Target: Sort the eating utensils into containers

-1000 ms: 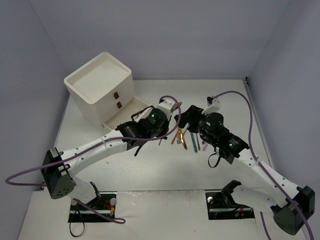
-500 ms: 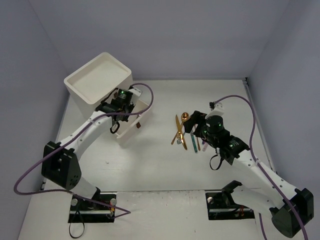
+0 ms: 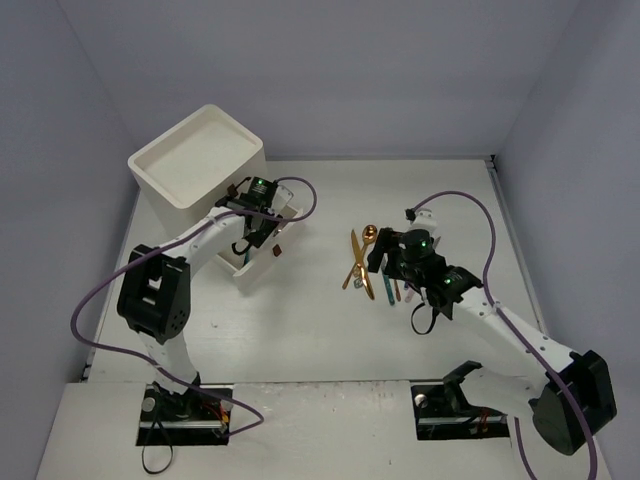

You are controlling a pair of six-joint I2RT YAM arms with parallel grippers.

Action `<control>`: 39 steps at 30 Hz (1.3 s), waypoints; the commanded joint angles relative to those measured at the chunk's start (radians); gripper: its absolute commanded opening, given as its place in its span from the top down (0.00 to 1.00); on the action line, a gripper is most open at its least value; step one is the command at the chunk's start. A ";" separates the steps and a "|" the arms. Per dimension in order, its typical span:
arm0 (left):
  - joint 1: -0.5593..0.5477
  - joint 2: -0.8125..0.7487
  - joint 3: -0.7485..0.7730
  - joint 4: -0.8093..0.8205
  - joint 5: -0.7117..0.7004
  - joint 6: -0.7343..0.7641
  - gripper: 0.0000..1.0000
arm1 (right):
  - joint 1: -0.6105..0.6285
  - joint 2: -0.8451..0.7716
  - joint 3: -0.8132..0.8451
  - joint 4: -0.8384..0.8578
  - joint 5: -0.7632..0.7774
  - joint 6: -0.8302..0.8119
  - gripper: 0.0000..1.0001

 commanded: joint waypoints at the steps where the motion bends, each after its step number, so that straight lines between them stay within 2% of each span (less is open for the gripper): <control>1: 0.009 -0.146 0.061 0.017 -0.007 -0.047 0.48 | -0.014 0.095 0.066 0.005 0.072 -0.067 0.28; 5: 0.007 -0.276 0.044 -0.007 0.039 -0.173 0.40 | -0.033 0.192 0.125 -0.015 0.064 -0.102 0.35; 10: 0.007 -0.519 -0.084 -0.007 0.137 -0.290 0.37 | -0.045 0.323 0.192 -0.015 0.062 -0.088 0.54; 15: 0.006 -0.741 -0.262 0.020 0.177 -0.317 0.37 | -0.053 0.460 0.270 -0.014 0.072 -0.039 0.57; 19: 0.006 -0.858 -0.418 0.083 0.178 -0.341 0.37 | -0.057 0.551 0.321 -0.013 0.097 0.016 0.63; 21: 0.007 -0.893 -0.467 0.096 0.187 -0.350 0.37 | -0.057 0.596 0.337 -0.014 0.111 0.045 0.66; 35: 0.007 -0.883 -0.463 0.086 0.208 -0.355 0.37 | -0.079 0.768 0.401 -0.014 0.158 0.176 0.74; 39: 0.007 -0.888 -0.464 0.084 0.208 -0.355 0.37 | -0.080 0.792 0.394 -0.013 0.176 0.190 0.89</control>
